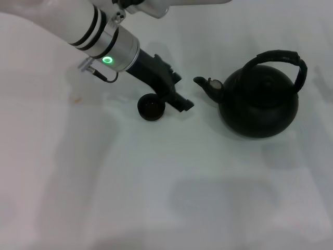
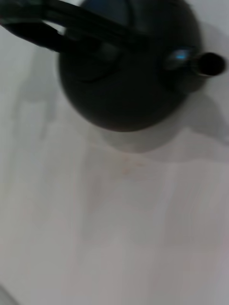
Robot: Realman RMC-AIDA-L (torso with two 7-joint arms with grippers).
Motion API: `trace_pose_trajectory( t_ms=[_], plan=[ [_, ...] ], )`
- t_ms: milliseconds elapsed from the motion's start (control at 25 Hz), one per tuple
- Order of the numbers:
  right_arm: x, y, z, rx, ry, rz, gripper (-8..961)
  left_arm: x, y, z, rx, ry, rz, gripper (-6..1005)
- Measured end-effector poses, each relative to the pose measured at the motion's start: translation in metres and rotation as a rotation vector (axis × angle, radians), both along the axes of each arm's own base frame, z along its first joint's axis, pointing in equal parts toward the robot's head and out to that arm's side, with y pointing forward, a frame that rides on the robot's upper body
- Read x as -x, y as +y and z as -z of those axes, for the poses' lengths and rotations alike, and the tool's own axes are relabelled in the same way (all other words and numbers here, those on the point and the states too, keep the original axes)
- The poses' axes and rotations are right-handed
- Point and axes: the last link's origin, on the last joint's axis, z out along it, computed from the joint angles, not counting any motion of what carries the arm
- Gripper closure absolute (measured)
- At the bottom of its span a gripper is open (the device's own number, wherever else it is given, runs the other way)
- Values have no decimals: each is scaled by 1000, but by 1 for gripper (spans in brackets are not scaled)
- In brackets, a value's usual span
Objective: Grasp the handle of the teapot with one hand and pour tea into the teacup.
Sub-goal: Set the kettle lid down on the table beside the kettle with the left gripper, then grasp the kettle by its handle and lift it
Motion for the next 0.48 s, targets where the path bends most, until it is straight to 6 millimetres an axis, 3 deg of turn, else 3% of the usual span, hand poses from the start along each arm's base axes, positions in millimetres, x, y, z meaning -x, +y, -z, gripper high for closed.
trace_pose_trajectory(
  t_ms=[480],
  plan=[
    [-1, 2, -3, -15, 1, 7, 98, -15, 2, -13, -51, -271, 88, 160]
  ],
)
